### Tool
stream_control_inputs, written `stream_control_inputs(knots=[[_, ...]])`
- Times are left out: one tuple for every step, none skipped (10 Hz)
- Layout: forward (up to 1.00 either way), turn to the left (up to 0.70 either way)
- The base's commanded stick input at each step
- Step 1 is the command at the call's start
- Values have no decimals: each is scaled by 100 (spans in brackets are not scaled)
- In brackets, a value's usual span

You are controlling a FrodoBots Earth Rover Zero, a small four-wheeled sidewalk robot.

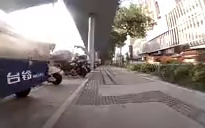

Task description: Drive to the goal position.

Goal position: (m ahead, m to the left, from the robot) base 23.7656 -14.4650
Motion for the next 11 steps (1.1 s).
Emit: stream_control_inputs(knots=[[70, 0], [70, 0], [70, 0], [70, 0], [70, 0], [70, 0], [70, 0], [70, 0], [70, 0], [70, 0], [70, 0]])
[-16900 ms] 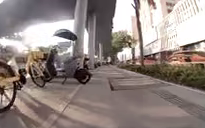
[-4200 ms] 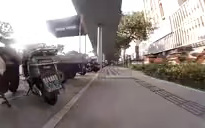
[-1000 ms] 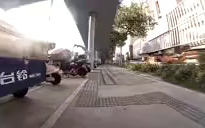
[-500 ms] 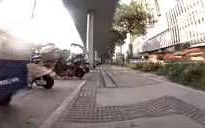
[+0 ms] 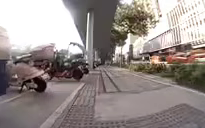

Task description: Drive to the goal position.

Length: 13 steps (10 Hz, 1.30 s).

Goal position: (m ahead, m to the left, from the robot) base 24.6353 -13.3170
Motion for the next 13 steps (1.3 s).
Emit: stream_control_inputs(knots=[[70, 0], [70, 0], [70, 0], [70, 0], [70, 0], [70, 0], [70, 0], [70, -6], [70, -8], [70, -2], [70, 0], [70, 0], [70, 0]])
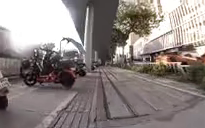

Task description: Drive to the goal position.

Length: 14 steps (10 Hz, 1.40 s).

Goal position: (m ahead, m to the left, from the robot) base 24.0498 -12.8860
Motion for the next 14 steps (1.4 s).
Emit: stream_control_inputs(knots=[[70, 0], [70, 0], [70, 0], [70, 0], [70, 0], [70, 0], [70, 0], [70, 0], [70, 0], [70, -2], [70, -7], [70, -12], [70, -11], [70, -6]])
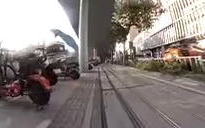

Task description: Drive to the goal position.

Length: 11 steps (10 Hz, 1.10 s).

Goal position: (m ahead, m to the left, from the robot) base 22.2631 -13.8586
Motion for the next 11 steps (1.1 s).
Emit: stream_control_inputs(knots=[[70, 0], [70, 0], [70, 0], [70, 0], [70, 0], [70, 0], [70, 0], [70, 5], [70, 14], [70, 14], [70, 14]])
